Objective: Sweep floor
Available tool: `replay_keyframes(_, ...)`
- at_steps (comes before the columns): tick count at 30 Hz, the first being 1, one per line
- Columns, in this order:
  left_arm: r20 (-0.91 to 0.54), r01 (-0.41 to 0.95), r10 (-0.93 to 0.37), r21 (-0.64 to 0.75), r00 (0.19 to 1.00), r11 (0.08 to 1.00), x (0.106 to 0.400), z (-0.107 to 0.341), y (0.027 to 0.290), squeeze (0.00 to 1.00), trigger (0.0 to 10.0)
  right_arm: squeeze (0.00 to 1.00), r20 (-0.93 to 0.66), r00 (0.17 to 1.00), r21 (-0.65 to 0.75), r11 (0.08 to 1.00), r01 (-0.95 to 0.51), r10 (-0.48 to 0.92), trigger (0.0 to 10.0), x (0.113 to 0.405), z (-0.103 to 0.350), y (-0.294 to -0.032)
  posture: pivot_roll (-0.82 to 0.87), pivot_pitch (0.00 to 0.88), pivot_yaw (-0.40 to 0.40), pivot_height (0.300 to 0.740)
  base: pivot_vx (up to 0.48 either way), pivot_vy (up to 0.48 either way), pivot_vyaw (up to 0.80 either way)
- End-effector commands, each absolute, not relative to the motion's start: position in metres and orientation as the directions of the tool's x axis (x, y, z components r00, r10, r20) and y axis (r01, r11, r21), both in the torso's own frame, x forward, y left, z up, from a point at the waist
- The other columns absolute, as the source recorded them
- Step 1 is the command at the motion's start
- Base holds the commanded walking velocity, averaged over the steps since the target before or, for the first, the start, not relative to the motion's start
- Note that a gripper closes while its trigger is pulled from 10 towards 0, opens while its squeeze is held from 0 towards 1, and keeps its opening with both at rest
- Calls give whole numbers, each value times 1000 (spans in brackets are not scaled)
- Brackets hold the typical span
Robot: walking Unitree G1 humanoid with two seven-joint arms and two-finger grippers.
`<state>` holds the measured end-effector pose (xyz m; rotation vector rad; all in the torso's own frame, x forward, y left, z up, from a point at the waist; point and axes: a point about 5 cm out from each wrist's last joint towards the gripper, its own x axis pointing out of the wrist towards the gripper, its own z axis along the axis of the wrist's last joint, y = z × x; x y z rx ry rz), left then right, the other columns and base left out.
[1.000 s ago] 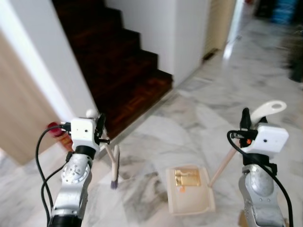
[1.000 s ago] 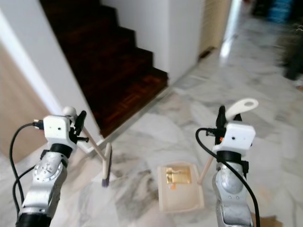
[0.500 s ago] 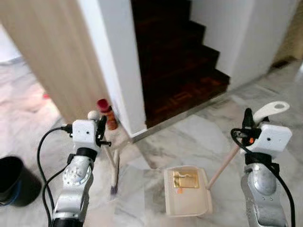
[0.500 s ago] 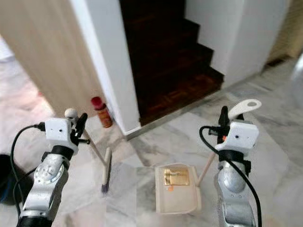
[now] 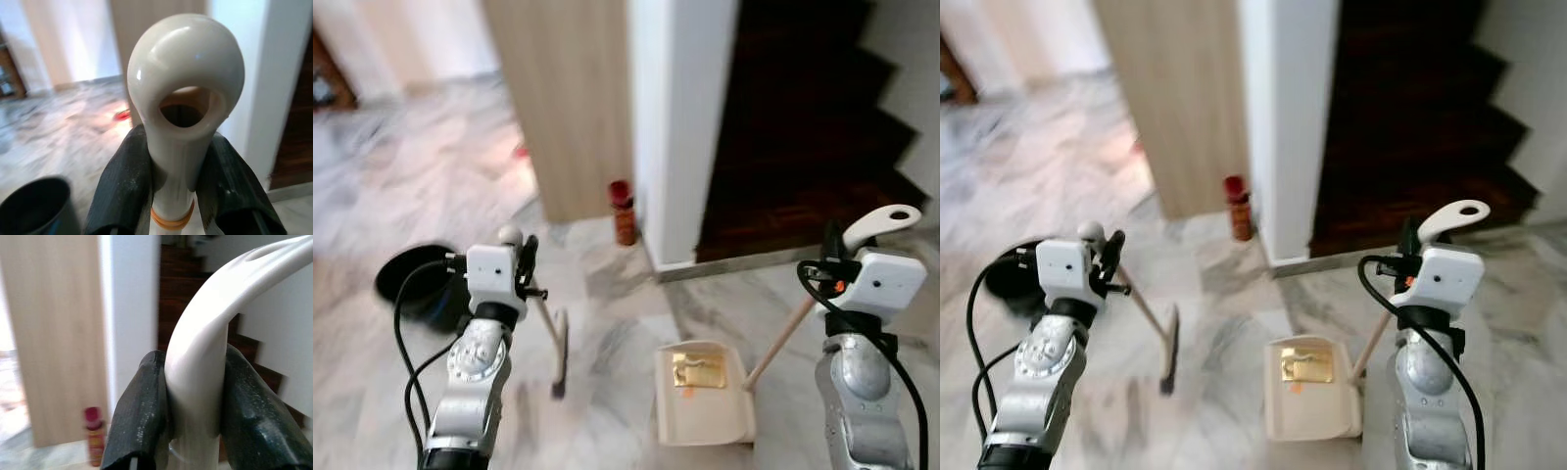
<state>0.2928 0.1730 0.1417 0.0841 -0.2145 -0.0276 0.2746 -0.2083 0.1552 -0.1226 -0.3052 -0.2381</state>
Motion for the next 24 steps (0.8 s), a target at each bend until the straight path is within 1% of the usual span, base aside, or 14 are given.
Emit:
replay_keyframes(1, 259, 8, -36, 107, 965, 994, 294, 153, 173, 0, 10000, 0, 368, 904, -60, 965, 255, -217, 10000, 274, 169, -209, -17, 77, 51, 740, 0, 0, 800)
replay_keyframes(7, 256, 6, -32, 104, 966, 995, 293, 153, 173, 0, 10000, 0, 362, 907, -57, 967, 250, -214, 10000, 273, 168, -209, -13, 77, 48, 740, 0, 0, 800)
replay_keyframes(9, 255, 2, -29, 105, 966, 994, 293, 153, 174, 0, 10000, 0, 353, 912, -54, 969, 241, -208, 10000, 275, 167, -208, -11, 78, 47, 740, 0, 0, 431)
replay_keyframes(16, 246, -6, -17, 93, 969, 996, 292, 151, 174, 0, 10000, 0, 345, 916, -36, 972, 231, -205, 10000, 277, 167, -205, -7, 77, 43, 740, 0, 0, 0)
replay_keyframes(24, 243, -3, -18, 88, 970, 996, 293, 151, 174, 0, 10000, 0, 339, 914, -17, 970, 243, -223, 10000, 278, 167, -210, -10, 66, 42, 740, 0, 346, 0)
